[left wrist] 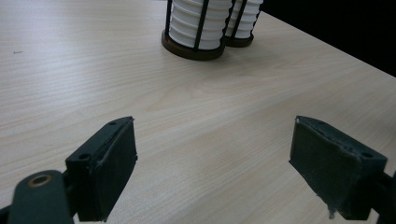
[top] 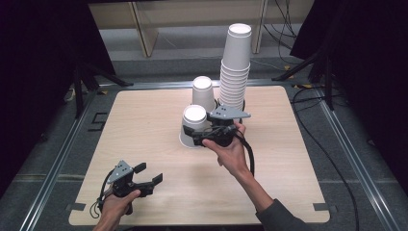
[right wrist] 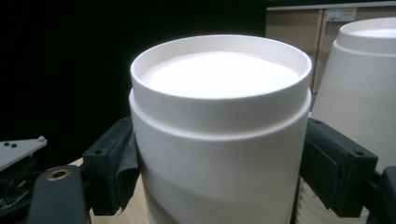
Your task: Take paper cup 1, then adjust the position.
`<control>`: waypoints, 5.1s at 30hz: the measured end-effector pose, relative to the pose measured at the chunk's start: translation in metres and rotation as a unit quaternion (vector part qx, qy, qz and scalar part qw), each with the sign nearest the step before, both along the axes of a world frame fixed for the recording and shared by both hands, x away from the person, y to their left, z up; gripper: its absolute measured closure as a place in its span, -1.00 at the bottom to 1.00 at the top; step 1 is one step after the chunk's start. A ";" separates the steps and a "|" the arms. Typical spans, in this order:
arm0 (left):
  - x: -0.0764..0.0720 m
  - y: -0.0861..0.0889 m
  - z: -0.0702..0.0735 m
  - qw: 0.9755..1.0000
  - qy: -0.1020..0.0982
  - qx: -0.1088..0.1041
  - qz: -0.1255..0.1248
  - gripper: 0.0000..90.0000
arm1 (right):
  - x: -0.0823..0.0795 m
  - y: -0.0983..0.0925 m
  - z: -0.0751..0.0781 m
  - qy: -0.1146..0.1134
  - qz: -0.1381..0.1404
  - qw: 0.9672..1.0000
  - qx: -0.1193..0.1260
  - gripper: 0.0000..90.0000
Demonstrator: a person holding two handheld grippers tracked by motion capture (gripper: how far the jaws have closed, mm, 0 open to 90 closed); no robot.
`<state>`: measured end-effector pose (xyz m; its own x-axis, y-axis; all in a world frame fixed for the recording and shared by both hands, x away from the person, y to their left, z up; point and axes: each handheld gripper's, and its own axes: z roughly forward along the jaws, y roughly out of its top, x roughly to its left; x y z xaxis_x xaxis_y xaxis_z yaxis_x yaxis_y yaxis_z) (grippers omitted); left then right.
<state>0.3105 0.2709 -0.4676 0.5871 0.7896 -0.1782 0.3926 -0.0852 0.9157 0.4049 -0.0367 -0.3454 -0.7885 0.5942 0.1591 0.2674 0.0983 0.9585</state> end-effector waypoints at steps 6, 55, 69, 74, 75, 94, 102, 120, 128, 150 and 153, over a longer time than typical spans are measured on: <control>0.000 -0.001 0.000 1.000 0.000 -0.001 -0.002 -0.68 | -0.004 0.000 -0.013 0.009 0.011 1.000 -0.012 -0.55; 0.008 -0.050 0.003 0.995 -0.055 -0.004 -0.083 -0.69 | -0.027 0.032 -0.062 0.050 0.098 0.994 -0.021 -0.55; 0.011 -0.063 -0.001 0.993 -0.076 -0.011 -0.086 -0.98 | -0.036 0.042 -0.062 0.054 0.123 0.991 -0.003 -0.55; 0.009 -0.063 0.000 0.993 -0.077 -0.004 -0.086 -0.98 | -0.037 0.042 -0.061 0.064 0.128 0.990 0.003 -0.55; 0.009 -0.063 0.001 0.993 -0.076 -0.005 -0.086 -0.98 | -0.037 0.041 -0.061 0.065 0.126 0.990 0.001 -0.55; 0.006 -0.065 0.004 0.988 -0.101 0.028 -0.113 -0.80 | -0.033 0.035 -0.050 0.050 0.148 0.987 -0.026 -0.62; 0.001 -0.063 0.008 0.982 -0.112 0.082 -0.126 -0.78 | -0.030 0.021 -0.035 0.078 0.179 0.979 -0.051 -0.64; -0.006 -0.068 0.008 0.959 -0.102 0.191 -0.182 -0.77 | -0.035 0.018 -0.040 0.106 0.237 0.956 -0.137 -0.65; -0.009 -0.072 0.007 0.950 -0.106 0.214 -0.200 -0.76 | -0.035 0.021 -0.049 0.112 0.246 0.950 -0.155 -0.57; -0.007 -0.065 0.009 0.973 -0.160 0.048 -0.162 -0.95 | -0.028 -0.002 -0.028 0.118 0.242 0.961 -0.069 -0.49; -0.006 -0.064 0.009 0.973 -0.161 0.050 -0.159 -0.93 | -0.029 -0.001 -0.026 0.114 0.245 0.961 -0.059 -0.49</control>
